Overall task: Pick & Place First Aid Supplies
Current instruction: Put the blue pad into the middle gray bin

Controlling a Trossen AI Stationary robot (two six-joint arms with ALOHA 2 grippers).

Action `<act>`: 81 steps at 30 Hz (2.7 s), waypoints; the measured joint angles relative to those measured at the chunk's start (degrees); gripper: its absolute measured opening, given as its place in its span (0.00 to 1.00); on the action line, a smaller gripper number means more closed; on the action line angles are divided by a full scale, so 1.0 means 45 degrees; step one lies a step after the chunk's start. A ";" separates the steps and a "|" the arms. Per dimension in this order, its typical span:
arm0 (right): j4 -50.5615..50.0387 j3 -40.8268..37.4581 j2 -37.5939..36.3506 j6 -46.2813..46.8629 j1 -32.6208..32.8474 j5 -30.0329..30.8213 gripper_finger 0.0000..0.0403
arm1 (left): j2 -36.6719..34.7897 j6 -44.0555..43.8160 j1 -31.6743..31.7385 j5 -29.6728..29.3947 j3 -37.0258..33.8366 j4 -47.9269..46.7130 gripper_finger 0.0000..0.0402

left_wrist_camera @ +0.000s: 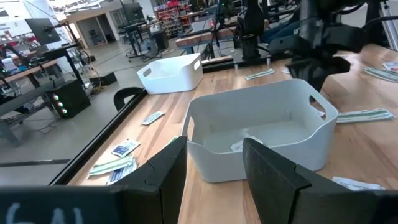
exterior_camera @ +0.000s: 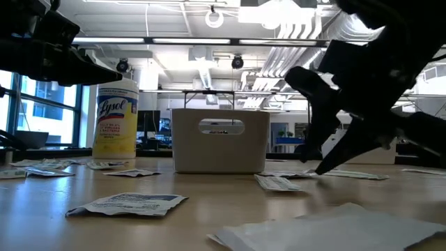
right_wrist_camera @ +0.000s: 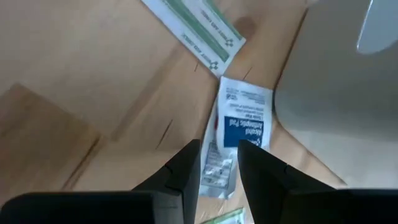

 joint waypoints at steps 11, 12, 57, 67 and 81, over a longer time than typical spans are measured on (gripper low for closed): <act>0.0416 -0.0069 0.0000 -0.0082 -0.0926 -0.0982 0.21 | 0.0002 0.0000 0.0005 0.0000 0.0002 -0.0005 0.38; 0.0407 -0.0069 0.0000 -0.0145 -0.0983 -0.0992 0.21 | 0.0000 0.0000 0.0005 0.0000 0.0000 -0.0005 0.38; -0.2520 -0.0090 -0.2336 0.3034 -0.0218 -0.2933 0.00 | 0.0004 0.0000 0.0000 0.0000 0.0005 -0.0005 0.38; -0.0786 -0.0079 -0.1244 0.3155 -0.0551 -0.1945 0.21 | 0.0000 0.0000 0.0004 0.0000 0.0000 0.0000 0.38; -0.0017 -0.1011 -0.1063 0.2639 -0.1626 -0.3233 0.32 | 0.0000 0.0000 0.0004 0.0000 0.0004 -0.0005 0.38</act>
